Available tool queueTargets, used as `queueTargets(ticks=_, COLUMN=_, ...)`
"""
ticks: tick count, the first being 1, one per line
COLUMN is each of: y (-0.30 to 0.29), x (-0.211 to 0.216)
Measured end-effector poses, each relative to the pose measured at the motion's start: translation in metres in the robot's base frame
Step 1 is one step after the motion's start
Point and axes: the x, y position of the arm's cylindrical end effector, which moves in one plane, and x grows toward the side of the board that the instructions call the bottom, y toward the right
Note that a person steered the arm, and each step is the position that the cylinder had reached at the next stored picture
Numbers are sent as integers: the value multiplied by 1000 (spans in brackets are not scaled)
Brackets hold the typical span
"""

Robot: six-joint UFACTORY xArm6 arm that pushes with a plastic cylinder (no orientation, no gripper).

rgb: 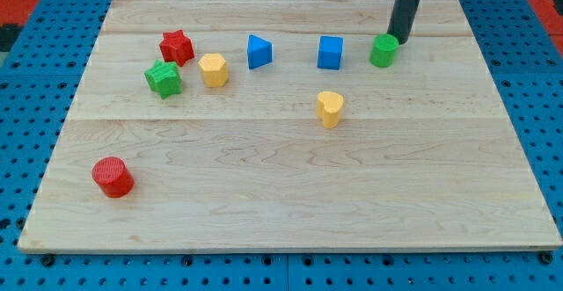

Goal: Nudge the yellow heart a bit down

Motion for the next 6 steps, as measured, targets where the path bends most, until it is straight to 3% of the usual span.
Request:
queueTargets(ticks=1, y=6, x=-31)
queueTargets(ticks=2, y=6, x=-27)
queueTargets(ticks=3, y=74, x=15)
queueTargets(ticks=4, y=22, x=70)
queueTargets(ticks=6, y=-165, x=118)
